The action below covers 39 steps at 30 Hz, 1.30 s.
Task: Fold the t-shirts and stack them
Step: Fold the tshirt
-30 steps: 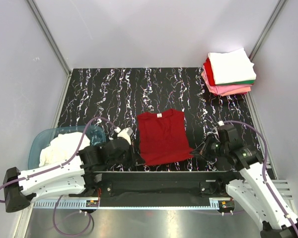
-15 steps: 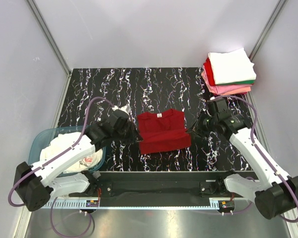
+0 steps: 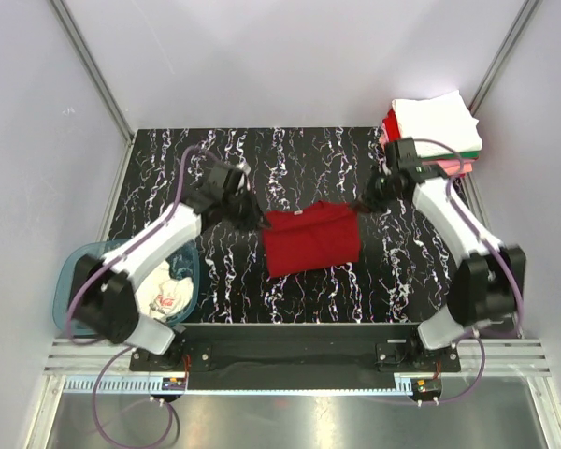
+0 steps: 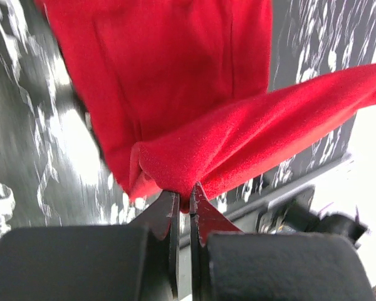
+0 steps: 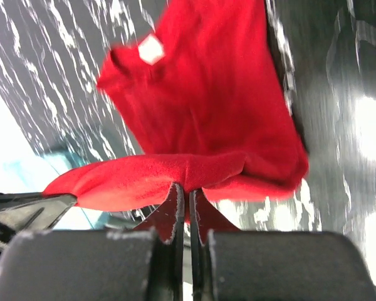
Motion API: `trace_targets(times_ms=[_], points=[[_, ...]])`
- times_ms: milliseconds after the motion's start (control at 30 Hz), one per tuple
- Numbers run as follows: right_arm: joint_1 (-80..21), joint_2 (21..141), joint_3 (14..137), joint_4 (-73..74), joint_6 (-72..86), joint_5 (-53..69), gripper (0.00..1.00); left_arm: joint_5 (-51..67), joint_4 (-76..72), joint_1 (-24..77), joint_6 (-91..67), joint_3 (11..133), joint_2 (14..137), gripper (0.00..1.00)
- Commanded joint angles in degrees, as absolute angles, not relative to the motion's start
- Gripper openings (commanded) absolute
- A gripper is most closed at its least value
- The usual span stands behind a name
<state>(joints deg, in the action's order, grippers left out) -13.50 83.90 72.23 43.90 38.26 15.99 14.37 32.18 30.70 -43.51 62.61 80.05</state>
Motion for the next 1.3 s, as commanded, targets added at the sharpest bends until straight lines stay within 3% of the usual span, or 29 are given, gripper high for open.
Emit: trace_targets(times_ms=[0, 33, 100, 133, 167, 233, 300, 400, 600, 700, 800, 833, 1000, 1167, 1267], points=[[-10.37, 95.68, 82.42, 39.81, 32.79, 18.28, 0.0, 16.52, 31.38, 25.23, -37.28, 70.12, 89.51, 0.0], [-10.28, 98.76, 85.05, 39.81, 32.52, 18.8, 0.04, 16.7, 31.46, 24.35, -36.48, 71.79, 92.08, 0.02], [-10.28, 108.42, 93.57, 39.81, 31.47, 19.95, 0.41, 16.35, 31.56, 22.24, -34.55, 77.85, 100.49, 0.38], [-10.2, 112.02, 97.0, 41.21, 31.2, 19.95, 0.54, 17.65, 31.9, 21.37, -33.58, 81.18, 103.94, 0.38], [-9.76, 118.67, 103.9, 41.39, 29.46, 23.61, 0.7, 17.84, 36.17, 19.79, -33.23, 87.3, 107.37, 0.31], [-9.23, 124.86, 110.44, 43.48, 28.92, 27.15, 0.77, 19.32, 37.35, 18.29, -33.05, 90.78, 113.63, 0.49], [-8.53, 131.82, 121.35, 48.23, 27.16, 28.13, 0.8, 19.08, 39.19, 16.44, -32.96, 93.32, 115.31, 0.98], [-8.44, 127.55, 117.45, 46.78, 27.95, 24.0, 0.82, 17.33, 39.9, 15.64, -30.68, 94.04, 112.26, 0.99], [-8.44, 111.55, 96.62, 35.96, 28.21, 20.83, 0.84, 11.44, 37.54, 17.05, -30.59, 87.46, 100.05, 0.99], [-8.53, 103.99, 84.41, 28.93, 29.7, 24.08, 0.79, 10.02, 33.68, 20.12, -30.59, 81.93, 95.21, 0.98], [-8.61, 98.37, 71.42, 20.61, 31.63, 28.54, 0.66, 12.91, 26.48, 23.89, -32.16, 75.69, 92.73, 0.88], [-8.61, 98.09, 69.28, 18.74, 33.03, 29.96, 0.56, 14.14, 22.02, 24.52, -32.86, 73.85, 92.55, 0.83], [-10.28, 99.75, 60.74, 11.61, 36.56, 33.93, 0.32, 19.95, 13.37, 29.35, -37.52, 70.13, 96.75, 0.76], [-13.01, 102.22, 54.42, 10.2, 37.79, 30.24, 0.15, 21.44, 11.42, 32.52, -39.37, 70.4, 102.73, 0.72], [-14.76, 99.24, 49.23, 6.33, 40.06, 29.71, 0.11, 20.22, 13.79, 32.52, -38.24, 69.0, 104.67, 0.67]])
